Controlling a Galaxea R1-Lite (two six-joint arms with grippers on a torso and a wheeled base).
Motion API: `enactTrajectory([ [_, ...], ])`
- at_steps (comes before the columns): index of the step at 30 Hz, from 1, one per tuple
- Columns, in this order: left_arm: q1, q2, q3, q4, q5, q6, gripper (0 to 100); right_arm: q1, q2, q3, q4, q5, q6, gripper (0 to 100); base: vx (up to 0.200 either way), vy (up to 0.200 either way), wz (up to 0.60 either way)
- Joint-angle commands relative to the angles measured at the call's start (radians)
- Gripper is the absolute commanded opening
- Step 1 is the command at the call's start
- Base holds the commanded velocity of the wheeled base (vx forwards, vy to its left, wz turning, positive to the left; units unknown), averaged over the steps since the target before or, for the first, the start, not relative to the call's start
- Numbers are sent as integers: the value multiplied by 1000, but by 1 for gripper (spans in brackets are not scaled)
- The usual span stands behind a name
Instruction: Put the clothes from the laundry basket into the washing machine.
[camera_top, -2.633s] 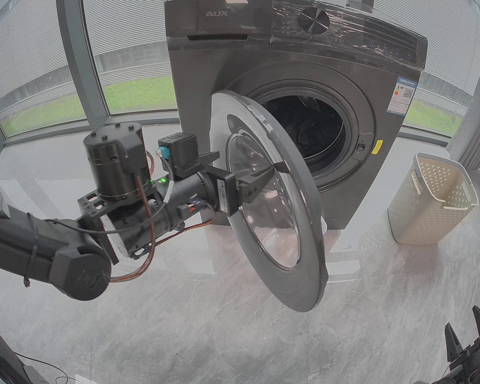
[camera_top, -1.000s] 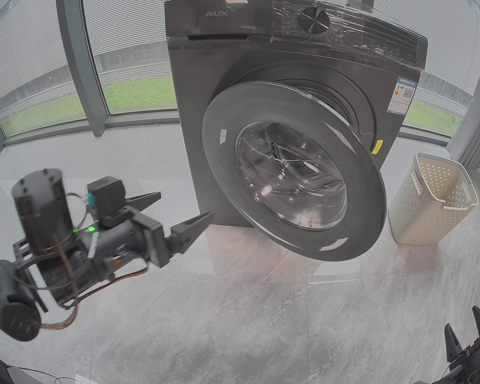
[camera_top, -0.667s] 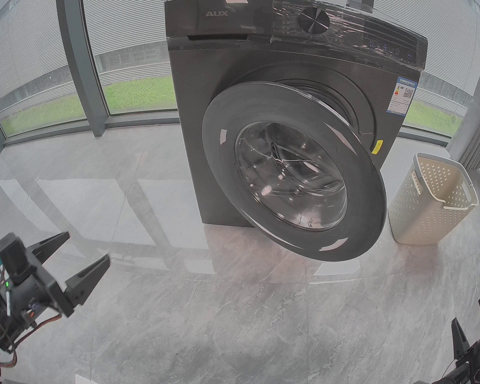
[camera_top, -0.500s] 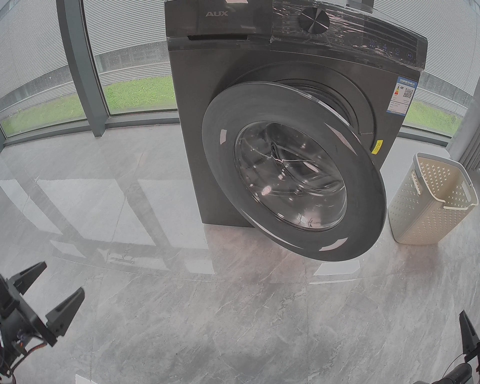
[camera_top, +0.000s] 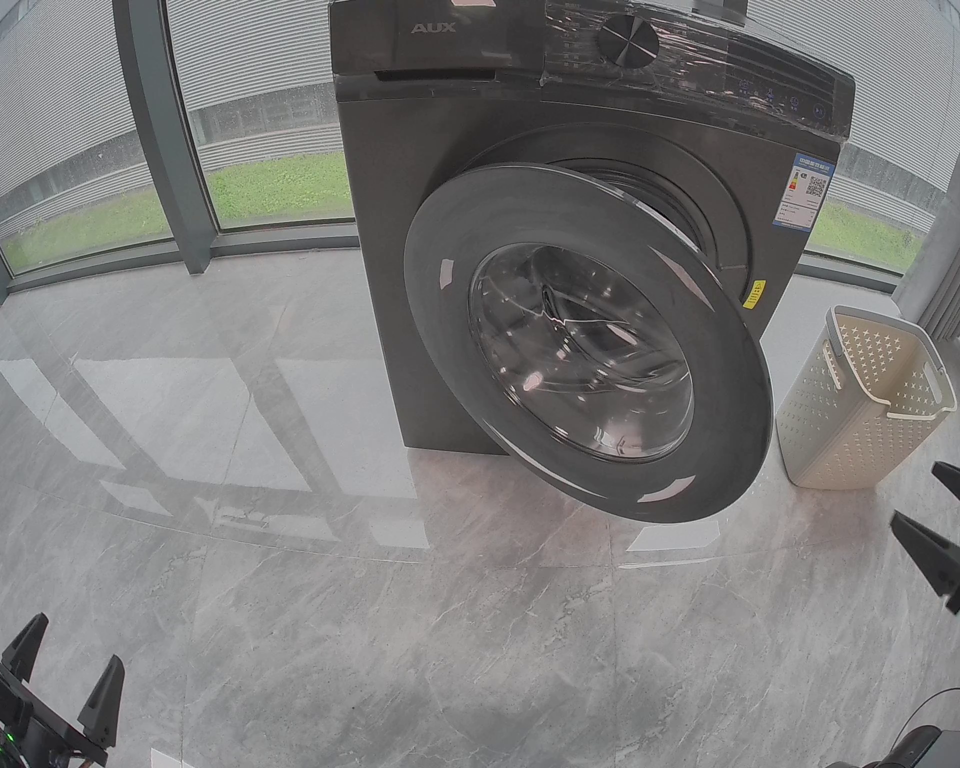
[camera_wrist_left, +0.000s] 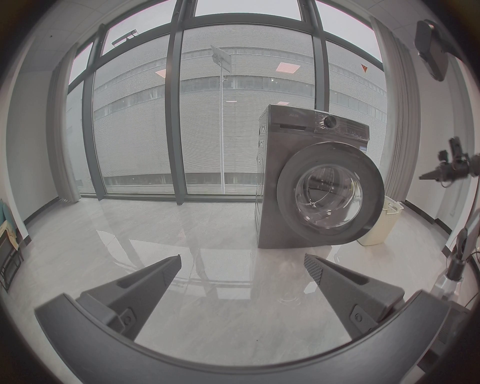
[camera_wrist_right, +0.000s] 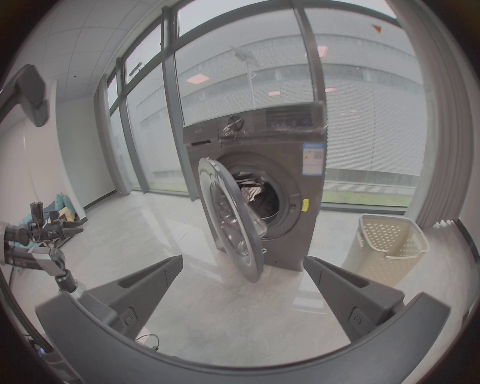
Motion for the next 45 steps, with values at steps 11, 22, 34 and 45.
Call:
enactTrajectory([
  [11,55,-220,51,150,-44,11,100,138,767,-326,-199,-123,-14,100,0,0,0],
  [22,55,-220,51,150,-42,14,100,-116,787,-424,-308,-164,-42,100,0,0,0],
  [34,57,-221,52,149,-39,11,100,144,618,-102,-308,-97,-8,100,0,-100,0],
  [45,57,-221,52,149,-39,14,100,183,686,-123,-375,-94,151,100,0,-200,0],
])
